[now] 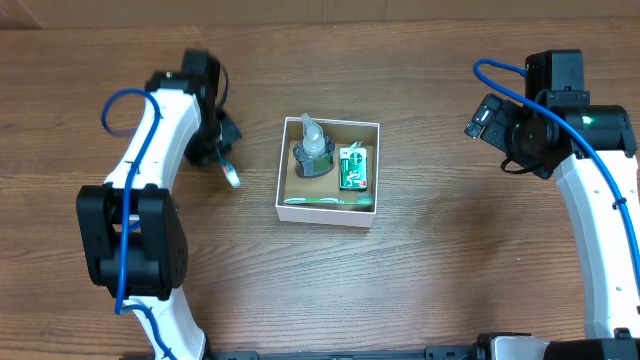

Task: Pack container
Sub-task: 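Carry the toothpaste tube into the box and release it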

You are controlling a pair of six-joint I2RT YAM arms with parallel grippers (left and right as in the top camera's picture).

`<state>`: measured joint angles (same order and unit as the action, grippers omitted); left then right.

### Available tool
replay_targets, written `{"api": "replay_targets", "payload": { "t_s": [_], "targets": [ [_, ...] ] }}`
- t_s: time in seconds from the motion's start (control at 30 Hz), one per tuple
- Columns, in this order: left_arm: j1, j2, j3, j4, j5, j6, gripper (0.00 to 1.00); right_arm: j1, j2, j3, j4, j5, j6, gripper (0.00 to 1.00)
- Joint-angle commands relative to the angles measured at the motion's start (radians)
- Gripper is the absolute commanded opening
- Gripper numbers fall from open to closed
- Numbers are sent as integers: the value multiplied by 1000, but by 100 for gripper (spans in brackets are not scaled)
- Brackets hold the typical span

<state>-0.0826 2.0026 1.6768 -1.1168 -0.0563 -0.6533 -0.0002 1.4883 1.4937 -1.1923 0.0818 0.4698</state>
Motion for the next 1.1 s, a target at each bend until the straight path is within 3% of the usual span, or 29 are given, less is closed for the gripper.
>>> {"api": "replay_targets", "payload": {
  "t_s": [0.0, 0.2, 0.4, 0.63, 1.07],
  "targets": [
    [-71, -115, 153, 15, -87, 253, 4, -2, -26, 5, 4, 6, -7, 100],
    [-226, -218, 187, 22, 83, 792, 4, -2, -26, 5, 4, 6, -7, 100],
    [-384, -223, 182, -78, 84, 1015, 4, -2, -26, 5, 4, 6, -7, 100],
    [-460, -139, 157, -98, 82, 1103, 4, -2, -26, 5, 1, 12, -6, 100],
    [-484, 21, 156, -132, 135, 1102, 4, -2, -26, 5, 1, 14, -6, 100]
  ]
}}
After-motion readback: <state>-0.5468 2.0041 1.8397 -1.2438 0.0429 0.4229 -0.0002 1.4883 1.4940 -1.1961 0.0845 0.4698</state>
